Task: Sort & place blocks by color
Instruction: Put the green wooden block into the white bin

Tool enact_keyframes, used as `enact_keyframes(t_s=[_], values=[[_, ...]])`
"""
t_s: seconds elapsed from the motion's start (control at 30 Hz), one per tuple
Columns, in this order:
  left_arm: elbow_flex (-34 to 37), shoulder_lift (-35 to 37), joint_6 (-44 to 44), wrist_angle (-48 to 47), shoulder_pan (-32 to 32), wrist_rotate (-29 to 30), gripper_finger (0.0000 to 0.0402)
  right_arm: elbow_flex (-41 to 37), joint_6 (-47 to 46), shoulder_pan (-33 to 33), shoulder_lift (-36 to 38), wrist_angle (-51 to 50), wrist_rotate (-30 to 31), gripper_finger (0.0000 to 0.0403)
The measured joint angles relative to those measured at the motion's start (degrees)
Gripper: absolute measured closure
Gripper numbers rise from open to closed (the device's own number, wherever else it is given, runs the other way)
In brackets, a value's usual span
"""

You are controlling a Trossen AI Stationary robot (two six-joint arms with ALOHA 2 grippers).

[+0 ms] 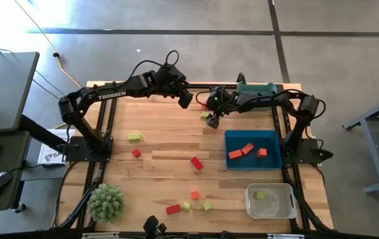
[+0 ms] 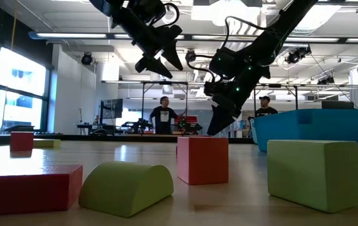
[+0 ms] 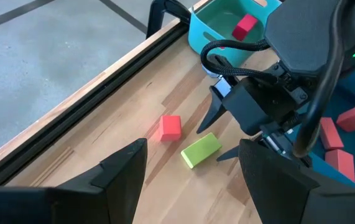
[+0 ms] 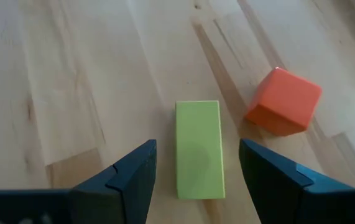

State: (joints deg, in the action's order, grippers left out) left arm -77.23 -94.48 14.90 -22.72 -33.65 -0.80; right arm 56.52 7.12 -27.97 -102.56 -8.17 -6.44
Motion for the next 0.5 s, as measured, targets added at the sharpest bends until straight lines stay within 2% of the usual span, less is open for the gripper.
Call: enact_keyframes(t_s=[0.2,0.5], values=[[0.00,-0.02,-0.02,-0.02,0.11,0.02,0.0158,-0.04,0.52,-0.07,-0.39,-0.08,0.20,0.0187],[0.00,-0.02,-0.04,-0.07,0.11,0.04,0.0158,0.40,0.43,0.61,-5.08,-0.01,1.56,0.0187]])
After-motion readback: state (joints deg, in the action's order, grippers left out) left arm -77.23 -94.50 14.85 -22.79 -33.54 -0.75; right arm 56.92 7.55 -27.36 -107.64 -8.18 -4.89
